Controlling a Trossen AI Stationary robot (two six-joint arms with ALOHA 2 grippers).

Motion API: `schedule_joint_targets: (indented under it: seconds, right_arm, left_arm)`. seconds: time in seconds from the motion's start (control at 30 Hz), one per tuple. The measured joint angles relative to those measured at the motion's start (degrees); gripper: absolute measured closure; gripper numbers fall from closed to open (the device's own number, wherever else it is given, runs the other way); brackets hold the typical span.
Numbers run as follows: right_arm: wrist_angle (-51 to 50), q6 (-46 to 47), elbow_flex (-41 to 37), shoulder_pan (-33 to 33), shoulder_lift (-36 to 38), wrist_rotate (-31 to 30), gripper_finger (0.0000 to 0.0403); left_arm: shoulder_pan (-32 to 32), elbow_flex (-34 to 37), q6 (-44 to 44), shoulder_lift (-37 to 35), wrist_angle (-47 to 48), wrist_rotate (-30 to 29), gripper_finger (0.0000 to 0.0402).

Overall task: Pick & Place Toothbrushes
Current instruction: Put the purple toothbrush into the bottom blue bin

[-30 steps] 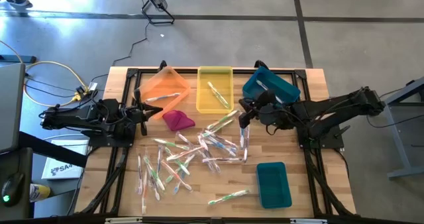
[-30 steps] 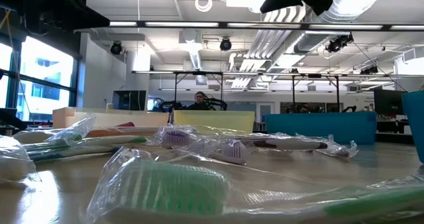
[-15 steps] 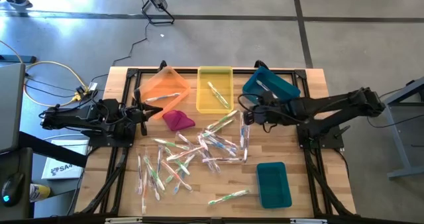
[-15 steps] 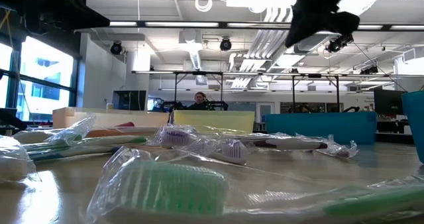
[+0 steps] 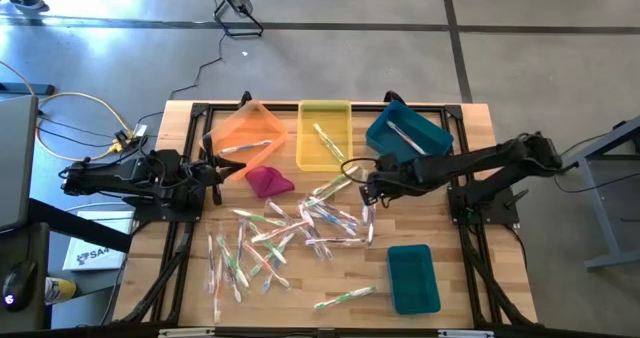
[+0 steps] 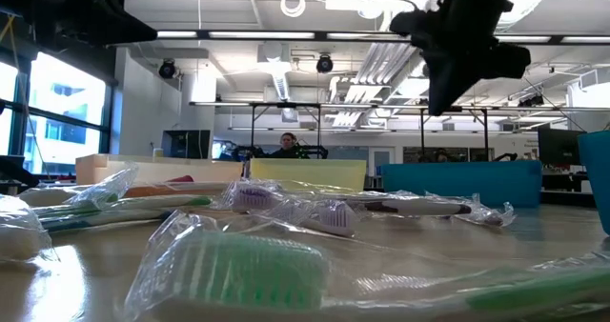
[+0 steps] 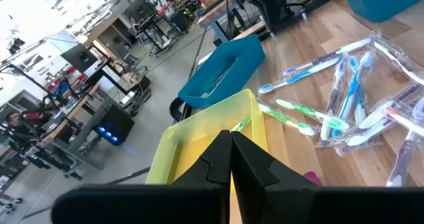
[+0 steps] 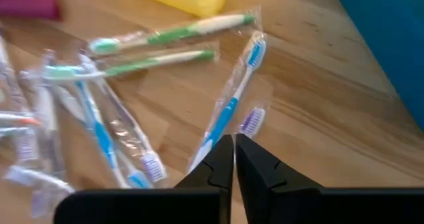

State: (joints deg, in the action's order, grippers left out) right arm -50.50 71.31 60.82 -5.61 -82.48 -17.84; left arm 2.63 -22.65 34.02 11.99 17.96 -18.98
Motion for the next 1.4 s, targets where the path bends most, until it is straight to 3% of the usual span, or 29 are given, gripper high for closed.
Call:
schedule_joint_targets:
  seconds: [0.33, 0.5, 1.4]
  right_arm:
    - [-0.68, -0.04, 0.0, 0.59, -6.71, 0.98, 0.0272]
    - [-0.63, 2.82, 0.0, 1.21, -9.51, 3.2, 0.0237]
    - [3.24, 5.44, 0.0, 2.72, -17.13, -0.06, 0.0237]
  left_arm:
    - [0.0, 0.0, 0.0, -0.01, 1.41, -0.03, 0.0398]
    - [0.0, 0.02, -0.02, 0.0, 2.86, -0.14, 0.0398]
    - [0.0, 0.02, -0.02, 0.0, 3.37, -0.2, 0.0398]
